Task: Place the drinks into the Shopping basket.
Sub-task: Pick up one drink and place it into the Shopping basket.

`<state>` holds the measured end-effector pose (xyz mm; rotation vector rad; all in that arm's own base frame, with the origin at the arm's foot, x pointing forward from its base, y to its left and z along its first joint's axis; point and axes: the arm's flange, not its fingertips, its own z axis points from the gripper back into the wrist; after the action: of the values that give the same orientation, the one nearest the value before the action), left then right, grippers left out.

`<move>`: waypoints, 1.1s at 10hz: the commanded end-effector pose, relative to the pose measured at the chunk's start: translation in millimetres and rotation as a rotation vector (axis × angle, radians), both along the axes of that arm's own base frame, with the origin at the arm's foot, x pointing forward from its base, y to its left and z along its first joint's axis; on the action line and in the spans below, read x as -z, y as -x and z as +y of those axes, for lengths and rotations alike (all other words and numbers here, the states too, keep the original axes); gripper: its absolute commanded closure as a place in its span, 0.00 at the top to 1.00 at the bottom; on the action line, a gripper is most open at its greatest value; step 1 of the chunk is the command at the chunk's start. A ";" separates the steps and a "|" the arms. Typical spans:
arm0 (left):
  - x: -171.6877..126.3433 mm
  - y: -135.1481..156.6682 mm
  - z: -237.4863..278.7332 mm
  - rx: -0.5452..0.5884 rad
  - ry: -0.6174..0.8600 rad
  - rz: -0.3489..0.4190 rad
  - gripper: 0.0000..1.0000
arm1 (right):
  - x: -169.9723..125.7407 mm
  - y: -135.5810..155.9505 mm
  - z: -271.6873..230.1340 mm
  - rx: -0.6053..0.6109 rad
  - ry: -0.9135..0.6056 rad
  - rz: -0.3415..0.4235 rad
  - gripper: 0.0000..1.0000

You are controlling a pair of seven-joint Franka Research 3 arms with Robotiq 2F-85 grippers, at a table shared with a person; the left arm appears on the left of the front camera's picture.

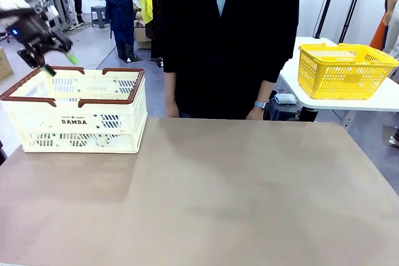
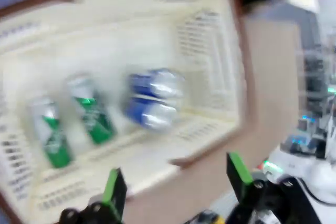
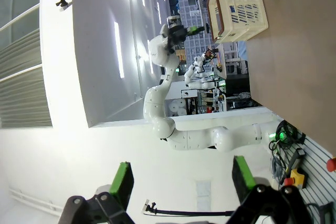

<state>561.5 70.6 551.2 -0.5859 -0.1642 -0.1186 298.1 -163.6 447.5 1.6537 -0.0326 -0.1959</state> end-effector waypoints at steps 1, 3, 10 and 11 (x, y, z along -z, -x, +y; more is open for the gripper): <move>-12.2 33.6 34.3 0.207 0.312 0.072 1.00 | -6.8 0.3 0.0 0.002 -0.013 0.016 1.00; -12.2 85.9 67.1 0.229 0.635 0.060 1.00 | -6.8 0.3 0.0 0.002 -0.013 0.016 1.00; 35.5 202.0 193.9 0.024 0.869 -0.049 1.00 | -6.8 0.3 0.0 0.002 -0.013 0.016 1.00; 35.5 202.0 193.9 0.024 0.869 -0.049 1.00 | -6.8 0.3 0.0 0.002 -0.013 0.016 1.00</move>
<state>362.4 265.1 502.9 -1.3872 -0.2307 -0.0876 298.1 -163.7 447.4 1.6537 -0.0328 -0.1961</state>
